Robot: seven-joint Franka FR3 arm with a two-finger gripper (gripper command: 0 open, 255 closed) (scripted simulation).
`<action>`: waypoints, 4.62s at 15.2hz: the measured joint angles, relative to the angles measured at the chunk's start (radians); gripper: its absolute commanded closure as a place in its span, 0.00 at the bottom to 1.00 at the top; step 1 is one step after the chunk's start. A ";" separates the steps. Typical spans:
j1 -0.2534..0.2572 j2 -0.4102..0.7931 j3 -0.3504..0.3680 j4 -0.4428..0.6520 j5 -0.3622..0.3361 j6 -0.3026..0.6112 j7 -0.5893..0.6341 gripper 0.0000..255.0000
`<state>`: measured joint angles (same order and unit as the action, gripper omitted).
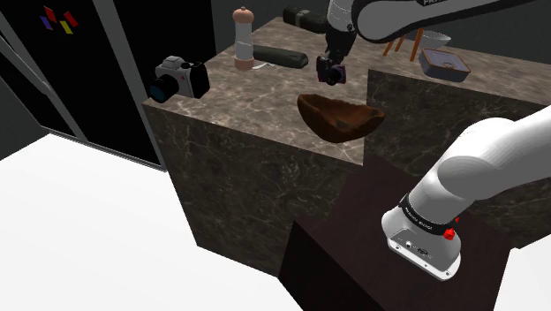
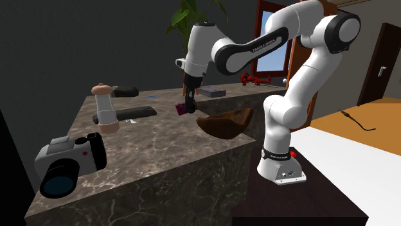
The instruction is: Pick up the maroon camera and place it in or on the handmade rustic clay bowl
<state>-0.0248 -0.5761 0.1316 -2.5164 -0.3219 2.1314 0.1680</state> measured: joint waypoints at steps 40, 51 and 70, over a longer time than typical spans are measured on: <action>0.131 -0.264 0.238 0.270 0.206 -0.584 0.124 1.00; 0.174 -0.335 0.300 0.156 0.266 -0.556 0.196 1.00; 0.193 -0.360 0.321 0.034 0.286 -0.464 0.224 0.00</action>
<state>0.1682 -0.9360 0.4530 -2.4822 -0.0354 1.6675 0.3922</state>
